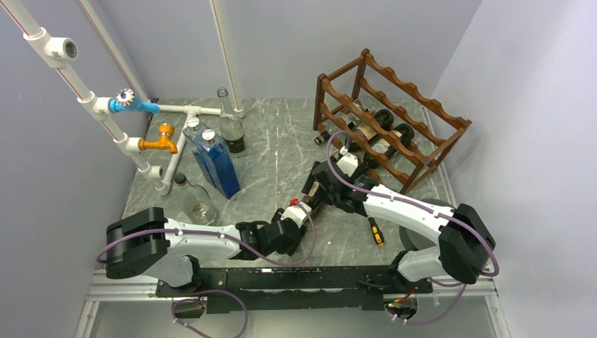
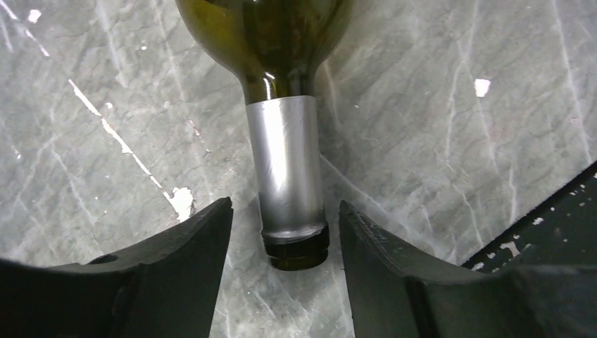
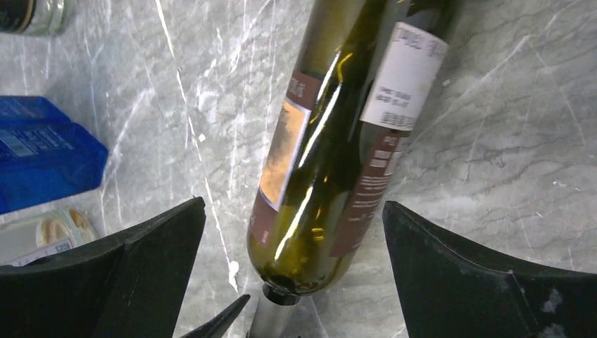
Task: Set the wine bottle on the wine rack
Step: Pick up the wine bottle from the center of the board.
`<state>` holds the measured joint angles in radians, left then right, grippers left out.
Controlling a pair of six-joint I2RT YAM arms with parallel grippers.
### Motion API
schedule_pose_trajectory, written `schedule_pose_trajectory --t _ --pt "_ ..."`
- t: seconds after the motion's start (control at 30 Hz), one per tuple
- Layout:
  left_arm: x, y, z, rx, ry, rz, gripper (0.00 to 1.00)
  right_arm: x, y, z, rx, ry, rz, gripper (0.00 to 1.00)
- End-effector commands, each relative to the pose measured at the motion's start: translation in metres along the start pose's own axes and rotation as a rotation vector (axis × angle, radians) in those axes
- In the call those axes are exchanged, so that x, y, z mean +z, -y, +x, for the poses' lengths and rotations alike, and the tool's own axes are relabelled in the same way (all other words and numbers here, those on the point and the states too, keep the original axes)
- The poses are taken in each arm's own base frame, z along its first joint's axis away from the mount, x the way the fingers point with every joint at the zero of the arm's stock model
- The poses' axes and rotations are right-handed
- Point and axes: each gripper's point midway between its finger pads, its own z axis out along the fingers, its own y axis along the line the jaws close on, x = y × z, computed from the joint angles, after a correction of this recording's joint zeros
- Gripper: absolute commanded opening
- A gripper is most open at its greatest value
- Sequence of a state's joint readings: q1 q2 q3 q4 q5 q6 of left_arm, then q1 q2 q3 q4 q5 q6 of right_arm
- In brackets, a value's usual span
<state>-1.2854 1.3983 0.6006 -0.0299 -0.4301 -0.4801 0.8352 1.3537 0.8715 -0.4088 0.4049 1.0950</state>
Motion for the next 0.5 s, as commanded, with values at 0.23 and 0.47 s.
schedule_pose_trajectory --t 0.23,0.47 --pt "-0.032 0.019 -0.053 0.02 0.116 0.121 0.75 0.0 0.008 0.017 -0.048 -0.06 0.082 1.0" --pt "-0.108 -0.013 -0.141 -0.001 0.279 0.131 1.0 0.003 0.03 0.034 -0.001 -0.027 0.28 1.0"
